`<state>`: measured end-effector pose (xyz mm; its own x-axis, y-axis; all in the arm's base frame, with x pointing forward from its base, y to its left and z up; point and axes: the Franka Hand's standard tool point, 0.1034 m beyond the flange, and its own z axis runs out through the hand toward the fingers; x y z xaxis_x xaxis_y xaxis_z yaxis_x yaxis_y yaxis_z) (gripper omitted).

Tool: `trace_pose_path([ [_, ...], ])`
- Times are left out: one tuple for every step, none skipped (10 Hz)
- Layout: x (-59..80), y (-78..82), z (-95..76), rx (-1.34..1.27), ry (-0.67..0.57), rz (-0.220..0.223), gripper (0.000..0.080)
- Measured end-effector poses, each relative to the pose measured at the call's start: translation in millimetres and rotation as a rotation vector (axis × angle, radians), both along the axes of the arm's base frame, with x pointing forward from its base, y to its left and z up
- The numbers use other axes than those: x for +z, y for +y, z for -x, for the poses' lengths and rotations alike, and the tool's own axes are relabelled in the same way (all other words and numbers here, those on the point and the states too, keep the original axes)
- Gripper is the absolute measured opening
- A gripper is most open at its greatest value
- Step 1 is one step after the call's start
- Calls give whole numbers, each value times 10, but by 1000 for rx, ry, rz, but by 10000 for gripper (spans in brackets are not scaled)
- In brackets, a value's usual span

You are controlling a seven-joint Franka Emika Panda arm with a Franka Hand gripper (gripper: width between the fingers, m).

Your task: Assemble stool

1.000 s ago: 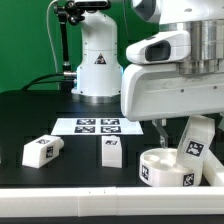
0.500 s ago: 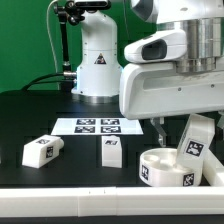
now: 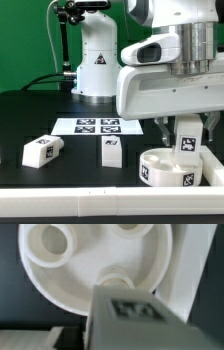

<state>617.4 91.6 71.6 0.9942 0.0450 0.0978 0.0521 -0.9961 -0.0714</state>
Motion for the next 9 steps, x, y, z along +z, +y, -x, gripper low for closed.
trace_pose_path([
  [-1,1,0,0,0,0,335],
  [-1,2,1,0,0,0,335],
  [-2,2,1,0,0,0,335],
  [-10,3,5,-10,3,-2,335],
  [-16,9,0,-45,2,-12,335],
  [-16,24,-3,-73,0,-18,335],
  [-17,32,-6,-192,11,-47,337],
  [-17,31,-16,-307,19,-76,337],
  [-16,36,-24,-379,24,-93,337],
])
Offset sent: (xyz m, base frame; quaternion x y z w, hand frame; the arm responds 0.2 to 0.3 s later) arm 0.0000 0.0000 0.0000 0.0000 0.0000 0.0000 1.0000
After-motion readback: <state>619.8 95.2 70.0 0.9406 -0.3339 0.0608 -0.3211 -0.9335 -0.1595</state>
